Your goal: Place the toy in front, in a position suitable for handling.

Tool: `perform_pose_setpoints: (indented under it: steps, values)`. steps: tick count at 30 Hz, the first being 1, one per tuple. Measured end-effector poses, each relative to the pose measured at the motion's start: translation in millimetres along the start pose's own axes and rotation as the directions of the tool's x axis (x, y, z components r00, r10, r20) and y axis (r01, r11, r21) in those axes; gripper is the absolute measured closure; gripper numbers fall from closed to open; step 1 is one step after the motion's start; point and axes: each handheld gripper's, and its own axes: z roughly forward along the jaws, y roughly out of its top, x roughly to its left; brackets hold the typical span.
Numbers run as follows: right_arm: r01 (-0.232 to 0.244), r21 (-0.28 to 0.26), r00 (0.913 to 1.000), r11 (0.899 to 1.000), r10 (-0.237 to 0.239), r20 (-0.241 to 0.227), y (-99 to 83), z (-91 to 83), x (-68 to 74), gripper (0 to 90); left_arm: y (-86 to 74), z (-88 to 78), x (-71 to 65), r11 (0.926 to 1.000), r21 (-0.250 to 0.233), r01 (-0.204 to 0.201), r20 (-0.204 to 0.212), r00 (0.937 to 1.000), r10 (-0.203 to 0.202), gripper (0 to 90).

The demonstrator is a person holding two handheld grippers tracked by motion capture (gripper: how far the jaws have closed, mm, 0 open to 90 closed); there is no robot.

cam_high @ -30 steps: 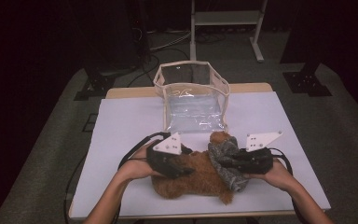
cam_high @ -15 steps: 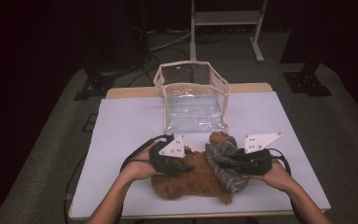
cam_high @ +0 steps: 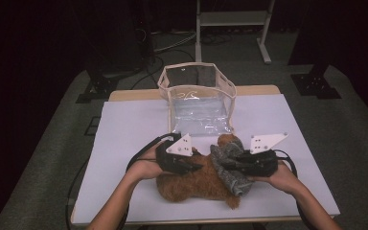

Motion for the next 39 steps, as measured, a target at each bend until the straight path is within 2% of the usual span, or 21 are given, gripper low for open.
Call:
perform_pose_setpoints:
  steps: [2, 6, 9, 10, 13, 14, 15, 16, 18, 21, 23, 24, 25, 26, 29, 32, 34, 35, 39]
  values:
    - [-0.001, 0.012, 0.9998, 1.000, 0.001, 0.018, -3.9, -6.6, -0.5, 79.9, -0.4, 0.6, 0.2, 0.9999, -0.004, 0.010, -0.004, 0.9999, -0.010, 61.4]
    - [-0.007, 0.039, 0.9986, 0.999, 0.005, 0.052, -15.3, -20.2, -3.8, 79.9, 1.8, -0.6, 0.5, 1.0000, 0.008, 0.002, -0.006, 1.0000, -0.002, 60.9]
    - [-0.042, 0.053, 0.9950, 0.998, 0.037, 0.093, -28.5, -33.7, -10.8, 79.8, 0.8, -1.5, 1.7, 0.9999, 0.013, 0.008, -0.005, 1.0000, -0.007, 60.7]
    - [-0.064, 0.059, 0.9907, 0.996, 0.057, 0.123, -36.3, -41.7, -15.1, 79.7, 0.3, -1.1, 1.1, 0.9998, 0.008, 0.017, -0.003, 0.9999, -0.017, 60.6]
    - [-0.139, 0.083, 0.9717, 0.987, 0.119, 0.204, -61.4, -64.0, -26.4, 79.7, -0.4, -2.5, 1.6, 0.9998, 0.009, 0.016, -0.003, 0.9999, -0.016, 60.4]
    - [-0.139, 0.083, 0.9717, 0.987, 0.119, 0.204, -61.4, -64.0, -26.4, 79.7, -0.4, -2.5, 1.6, 0.9998, 0.009, 0.016, -0.003, 0.9999, -0.016, 60.4]
    - [-0.196, 0.077, 0.9527, 0.978, 0.171, 0.251, -81.5, -83.2, -32.4, 79.7, -0.4, -2.9, 2.0, 0.9998, 0.012, 0.013, -0.003, 0.9999, -0.013, 60.3]
    - [-0.209, 0.075, 0.9470, 0.975, 0.182, 0.264, -87.6, -89.6, -33.9, 79.7, -0.4, -3.1, 2.4, 0.9998, 0.012, 0.013, -0.002, 0.9999, -0.013, 60.3]
    - [-0.249, 0.064, 0.9281, 0.966, 0.219, 0.301, -101.9, -105.3, -36.5, 79.7, -0.4, -2.9, 2.5, 0.9998, 0.012, 0.014, -0.001, 0.9999, -0.014, 60.2]
    - [-0.282, 0.048, 0.9068, 0.958, 0.250, 0.339, -116.4, -121.6, -38.3, 79.5, 0.8, -2.1, 3.2, 0.9998, 0.012, 0.016, -0.002, 0.9999, -0.016, 60.0]
    - [-0.290, 0.054, 0.9000, 0.956, 0.253, 0.355, -121.3, -124.5, -38.9, 78.4, 1.6, -2.0, 3.4, 0.9998, 0.015, 0.013, 0.001, 0.9999, -0.013, 59.8]
    - [-0.290, 0.054, 0.9000, 0.956, 0.253, 0.355, -121.3, -124.5, -38.9, 78.4, 1.6, -2.0, 3.4, 0.9998, 0.015, 0.013, 0.001, 0.9999, -0.013, 59.7]
    - [-0.299, 0.075, 0.8924, 0.951, 0.251, 0.375, -126.4, -121.5, -40.4, 72.8, 1.8, -1.8, 3.3, 0.9998, 0.012, 0.017, 0.003, 0.9998, -0.017, 59.6]
    - [-0.304, 0.086, 0.8916, 0.949, 0.252, 0.376, -128.2, -119.3, -41.2, 71.7, 1.7, -1.8, 3.4, 0.9998, 0.012, 0.018, 0.004, 0.9998, -0.018, 59.5]
    - [-0.305, 0.077, 0.8979, 0.949, 0.259, 0.356, -128.8, -115.9, -40.3, 62.5, 1.3, -2.0, 4.0, 0.9998, 0.011, 0.018, 0.009, 0.9998, -0.018, 59.3]
    - [-0.284, 0.069, 0.9124, 0.956, 0.247, 0.326, -119.6, -115.0, -36.1, 55.7, -0.1, -2.7, 4.8, 0.9998, 0.004, 0.022, 0.013, 0.9997, -0.022, 59.2]
    - [-0.280, 0.070, 0.9157, 0.957, 0.245, 0.319, -115.4, -115.1, -34.7, 53.1, -0.4, -2.9, 4.8, 0.9998, 0.004, 0.022, 0.015, 0.9997, -0.022, 59.1]
    - [-0.258, 0.070, 0.9236, 0.964, 0.224, 0.311, -105.5, -115.2, -32.0, 49.5, -1.0, -3.0, 4.6, 0.9996, -0.001, 0.029, 0.015, 0.9995, -0.029, 59.1]
    - [-0.212, 0.062, 0.9426, 0.975, 0.187, 0.277, -84.8, -111.3, -26.0, 46.6, -1.6, -3.5, 4.5, 0.9995, -0.002, 0.030, 0.016, 0.9994, -0.030, 59.1]
